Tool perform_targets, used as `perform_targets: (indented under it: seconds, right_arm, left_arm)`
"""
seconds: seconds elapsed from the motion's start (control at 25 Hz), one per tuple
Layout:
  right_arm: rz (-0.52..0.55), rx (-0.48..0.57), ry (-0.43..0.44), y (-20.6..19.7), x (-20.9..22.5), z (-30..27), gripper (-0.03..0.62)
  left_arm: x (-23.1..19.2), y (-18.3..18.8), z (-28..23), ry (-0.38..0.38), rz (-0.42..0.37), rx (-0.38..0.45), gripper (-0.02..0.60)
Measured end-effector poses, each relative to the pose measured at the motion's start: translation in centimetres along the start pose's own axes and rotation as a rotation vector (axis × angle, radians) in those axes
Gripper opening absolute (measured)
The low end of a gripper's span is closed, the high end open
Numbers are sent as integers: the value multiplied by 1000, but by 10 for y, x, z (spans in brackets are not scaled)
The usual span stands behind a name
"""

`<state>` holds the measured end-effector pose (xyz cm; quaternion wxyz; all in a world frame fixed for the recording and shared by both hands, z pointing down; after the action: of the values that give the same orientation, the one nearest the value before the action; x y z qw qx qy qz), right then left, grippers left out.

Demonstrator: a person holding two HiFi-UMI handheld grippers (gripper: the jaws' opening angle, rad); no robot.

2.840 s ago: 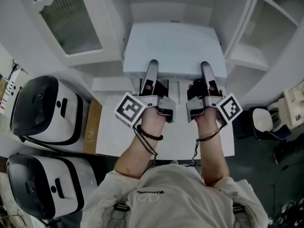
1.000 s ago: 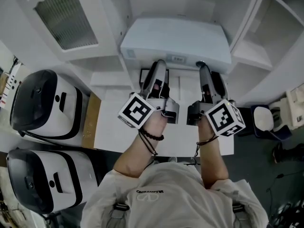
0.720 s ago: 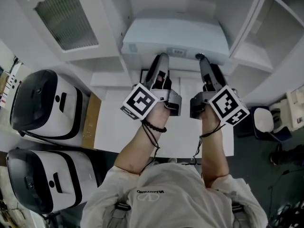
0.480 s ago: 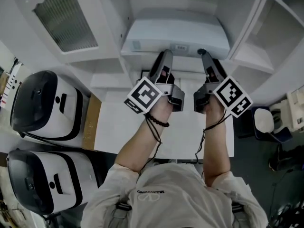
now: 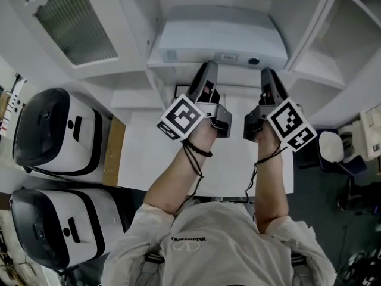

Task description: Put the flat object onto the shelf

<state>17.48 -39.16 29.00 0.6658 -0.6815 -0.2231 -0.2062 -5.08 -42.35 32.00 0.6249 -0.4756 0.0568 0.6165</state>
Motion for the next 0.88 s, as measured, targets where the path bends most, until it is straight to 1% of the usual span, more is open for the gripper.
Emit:
perform_targets:
  seconds: [0.08,0.12,0.2,0.28,0.36,0.56,0.64,0.68,0.76,0.88]
  right_arm:
    - [43,53,-2,1,-1,12,77]
    - [62,72,2,0,-1,18,72]
    - [84,89,18,-3,0,29,54]
    - [92,88,37,-5,3,38,37]
    - [112,87,50,-7,6,45,17]
    - [185,67,87,-19,17,62,11]
    - [204,66,103,-20,21,71,11]
    - [220,70,117,-20,23,75,11]
    - [250,83,140,-20,26,83,11]
    - [256,73,154,-22,35,95,11]
  left_arm:
    - [2,0,7,2,-9,-4,114]
    - [4,1,10,-2,-25,-10,107]
    - [13,3,17,-22,-100,-32,79]
    - [25,7,24,-47,-228,-72,40]
    - [37,12,31,-62,-380,-117,14]
    - [62,23,55,-78,-721,-219,5]
    - [71,24,66,-76,-831,-256,5]
    - [73,25,72,-71,-869,-268,5]
    - [75,25,85,-50,-910,-281,5]
    - [71,27,106,5,-899,-274,5]
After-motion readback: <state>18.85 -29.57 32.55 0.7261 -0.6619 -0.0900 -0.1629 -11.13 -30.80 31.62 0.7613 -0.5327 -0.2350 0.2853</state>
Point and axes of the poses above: the fingertips, and each gripper's own axes: z backward along the fingers, x to its right, y out of its top, the point moved 9 cm from there along z, backward along the fingers, and after that the axes turned 15 degrees about -y, right-handed, at the moved point
